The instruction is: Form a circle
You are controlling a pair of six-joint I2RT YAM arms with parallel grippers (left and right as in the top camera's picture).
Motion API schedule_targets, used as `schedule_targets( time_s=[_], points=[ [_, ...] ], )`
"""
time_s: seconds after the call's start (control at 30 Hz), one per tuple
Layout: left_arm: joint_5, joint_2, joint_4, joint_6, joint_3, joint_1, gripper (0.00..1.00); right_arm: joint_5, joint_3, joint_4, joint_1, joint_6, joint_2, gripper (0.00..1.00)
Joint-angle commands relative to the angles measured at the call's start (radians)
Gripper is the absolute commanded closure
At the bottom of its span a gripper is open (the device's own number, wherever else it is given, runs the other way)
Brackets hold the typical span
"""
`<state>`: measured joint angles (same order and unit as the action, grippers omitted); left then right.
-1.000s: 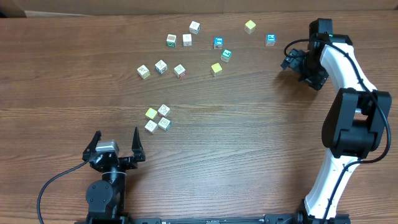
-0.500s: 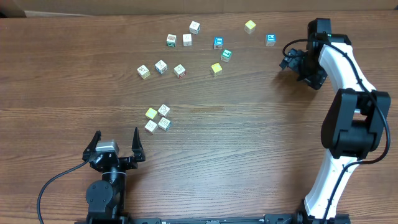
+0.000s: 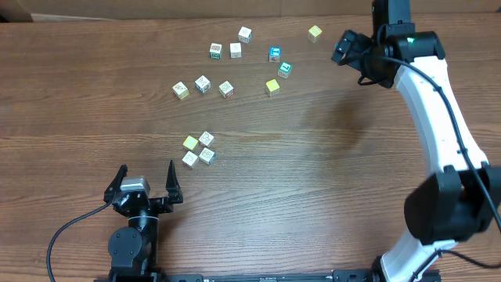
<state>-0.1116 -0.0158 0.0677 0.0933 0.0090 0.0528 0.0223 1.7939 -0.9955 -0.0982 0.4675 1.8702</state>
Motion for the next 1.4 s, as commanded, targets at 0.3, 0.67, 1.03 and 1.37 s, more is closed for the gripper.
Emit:
schedule_targets(
  time_s=[0.3,0.67,1.03,1.37],
  points=[
    [0.008,0.012,-0.001,-0.03,-0.004,0.006,0.0,0.052,-0.142,0.003,-0.031,-0.005,-0.179,0.0],
    [0.008,0.012,-0.001,-0.03,-0.004,0.006,0.0,0.043,-0.754,0.454,-0.031,-0.06,-0.414,0.0],
    [0.008,0.012,-0.001,-0.03,-0.004,0.006,0.01,0.043,-1.161,0.791,-0.03,-0.185,-0.52,0.0],
    [0.008,0.012,-0.001,-0.03,-0.004,0.006,0.0,0.055,-1.33,0.911,-0.03,-0.184,-0.598,0.0]
  ],
)
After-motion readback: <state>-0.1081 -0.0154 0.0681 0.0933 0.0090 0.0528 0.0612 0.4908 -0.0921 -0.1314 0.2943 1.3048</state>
